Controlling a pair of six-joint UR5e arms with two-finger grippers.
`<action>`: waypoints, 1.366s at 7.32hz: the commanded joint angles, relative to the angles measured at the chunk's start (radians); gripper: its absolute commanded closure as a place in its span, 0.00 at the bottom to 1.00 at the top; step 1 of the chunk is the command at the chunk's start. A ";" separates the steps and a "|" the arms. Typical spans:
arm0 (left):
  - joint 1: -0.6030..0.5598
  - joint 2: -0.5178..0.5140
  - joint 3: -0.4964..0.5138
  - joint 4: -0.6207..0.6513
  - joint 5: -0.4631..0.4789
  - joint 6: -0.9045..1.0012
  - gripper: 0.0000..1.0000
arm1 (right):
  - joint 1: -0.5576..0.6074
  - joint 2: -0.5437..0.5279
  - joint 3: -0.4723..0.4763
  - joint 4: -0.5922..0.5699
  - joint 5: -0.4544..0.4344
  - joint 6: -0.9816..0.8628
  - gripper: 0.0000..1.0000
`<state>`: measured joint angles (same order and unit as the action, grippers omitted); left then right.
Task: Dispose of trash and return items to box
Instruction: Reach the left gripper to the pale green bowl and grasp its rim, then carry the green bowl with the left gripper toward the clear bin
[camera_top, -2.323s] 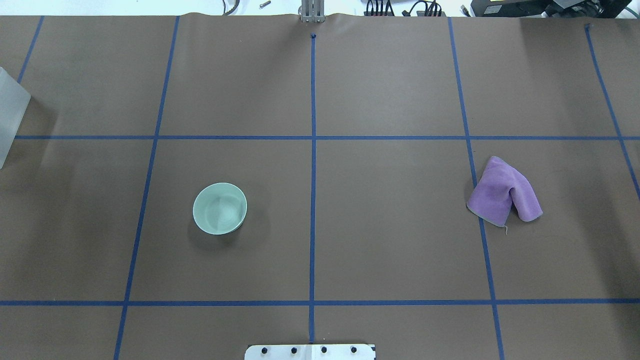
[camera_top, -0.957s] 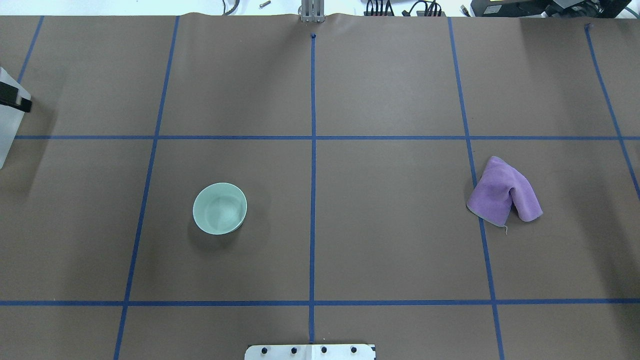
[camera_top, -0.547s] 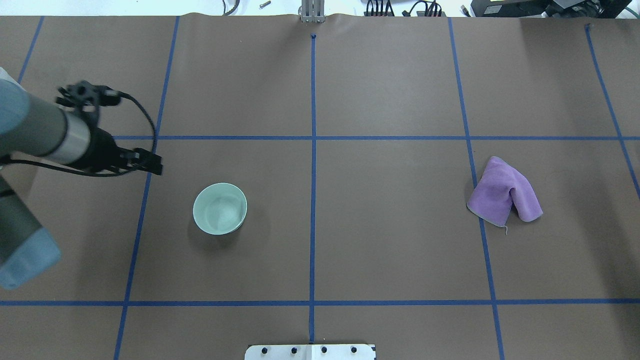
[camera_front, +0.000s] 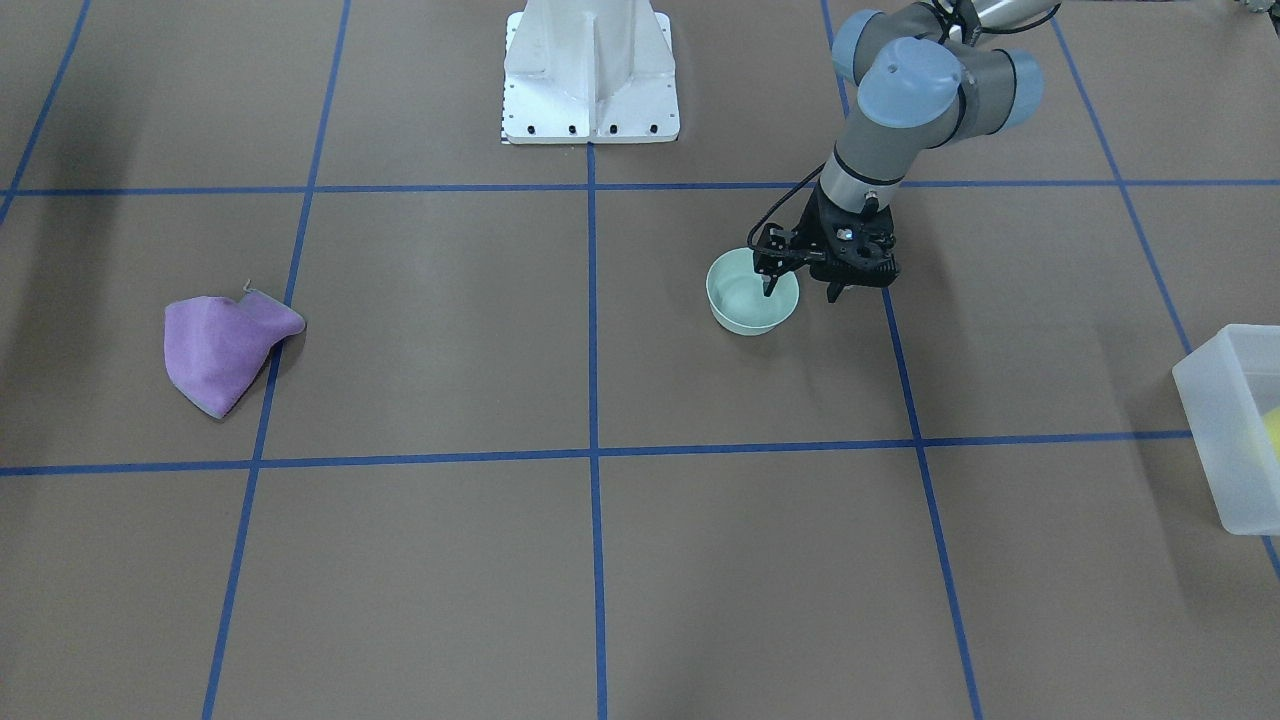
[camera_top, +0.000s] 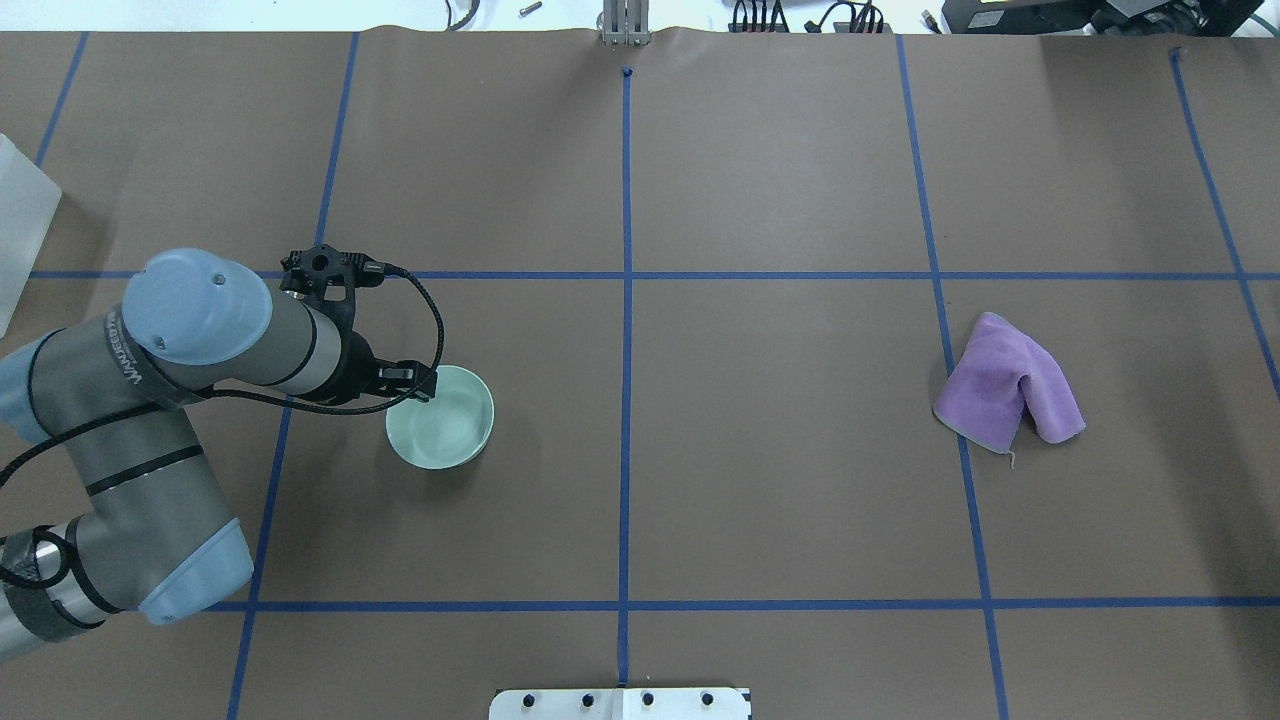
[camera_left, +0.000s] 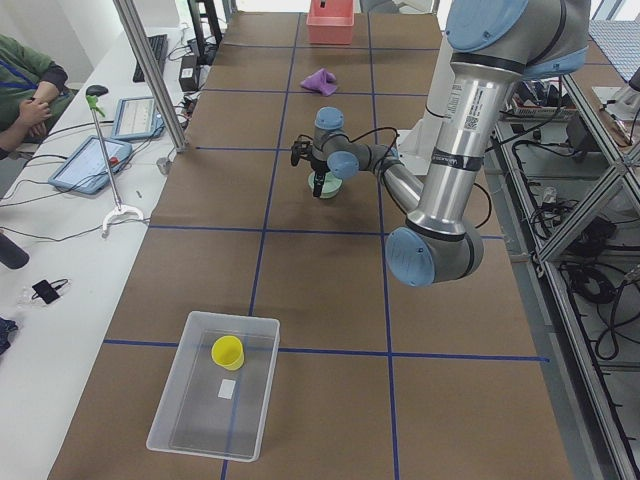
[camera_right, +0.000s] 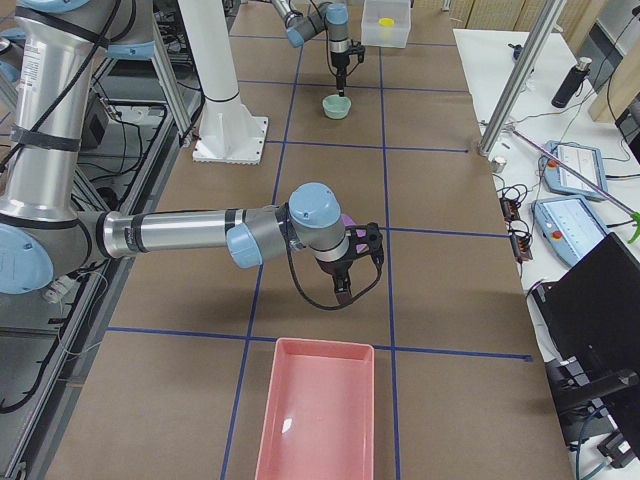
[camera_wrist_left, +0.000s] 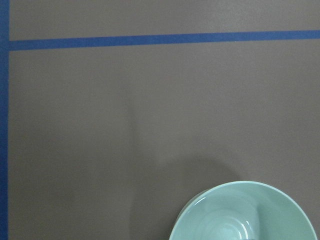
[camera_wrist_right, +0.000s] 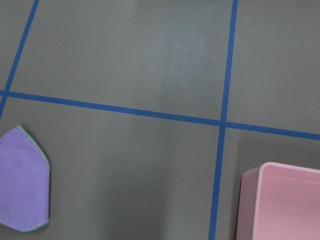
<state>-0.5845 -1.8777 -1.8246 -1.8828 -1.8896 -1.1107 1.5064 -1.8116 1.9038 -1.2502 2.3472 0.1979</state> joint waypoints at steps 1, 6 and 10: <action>0.034 -0.005 0.025 -0.029 0.003 -0.003 0.45 | 0.000 0.000 0.000 0.000 0.000 0.000 0.00; 0.035 -0.012 -0.027 -0.029 0.003 -0.029 1.00 | -0.002 0.002 0.000 0.000 0.000 0.000 0.00; -0.342 0.115 -0.104 -0.015 -0.222 0.094 1.00 | -0.003 0.005 -0.002 0.000 0.000 0.002 0.00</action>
<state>-0.7707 -1.8093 -1.9272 -1.8994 -2.0107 -1.1023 1.5043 -1.8076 1.9027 -1.2508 2.3470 0.1992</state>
